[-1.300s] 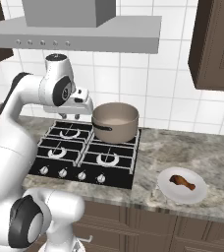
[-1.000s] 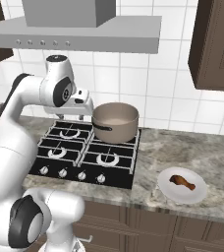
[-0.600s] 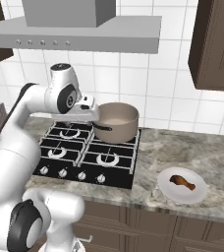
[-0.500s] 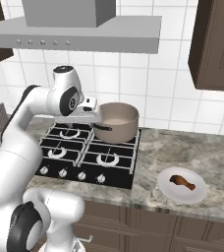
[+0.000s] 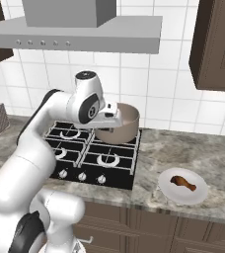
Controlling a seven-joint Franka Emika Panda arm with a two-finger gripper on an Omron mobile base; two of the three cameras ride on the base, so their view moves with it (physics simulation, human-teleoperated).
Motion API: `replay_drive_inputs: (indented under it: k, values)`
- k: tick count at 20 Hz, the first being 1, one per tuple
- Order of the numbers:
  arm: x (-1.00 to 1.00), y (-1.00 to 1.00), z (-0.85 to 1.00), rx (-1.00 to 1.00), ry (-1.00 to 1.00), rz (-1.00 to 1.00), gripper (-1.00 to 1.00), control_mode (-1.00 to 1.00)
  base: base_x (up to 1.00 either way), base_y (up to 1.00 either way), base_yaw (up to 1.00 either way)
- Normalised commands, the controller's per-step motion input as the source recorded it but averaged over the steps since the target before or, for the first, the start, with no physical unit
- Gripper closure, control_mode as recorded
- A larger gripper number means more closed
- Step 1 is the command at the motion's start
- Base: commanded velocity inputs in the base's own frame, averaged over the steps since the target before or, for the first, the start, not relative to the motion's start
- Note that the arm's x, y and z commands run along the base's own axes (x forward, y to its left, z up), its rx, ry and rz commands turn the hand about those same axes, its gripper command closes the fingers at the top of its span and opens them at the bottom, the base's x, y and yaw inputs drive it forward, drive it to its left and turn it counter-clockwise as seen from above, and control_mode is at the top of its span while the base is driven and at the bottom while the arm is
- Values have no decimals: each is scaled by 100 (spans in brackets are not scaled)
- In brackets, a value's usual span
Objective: Retrieve the frozen meat and place it in the pot on a burner. Then turn the burner on.
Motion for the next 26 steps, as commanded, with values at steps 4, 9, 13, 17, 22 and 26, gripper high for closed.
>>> replay_drive_inputs:
  k: [4, 9, 13, 17, 22, 26]
  values:
    - [0, -73, 0, 0, 4, 0, -100, -100, 0, 0, 0]
    - [0, -76, 0, -3, 3, 0, -100, -100, 0, 0, 0]
    - [0, -74, 0, -5, 1, 3, -100, -100, 0, 0, 0]
    - [0, -63, -12, -12, 2, 8, -100, -100, 0, 0, 0]
    - [0, -44, -35, -21, 5, 4, -100, -100, 0, 0, 0]
    - [0, -23, -30, -7, 16, 0, -100, -100, 0, 0, 0]
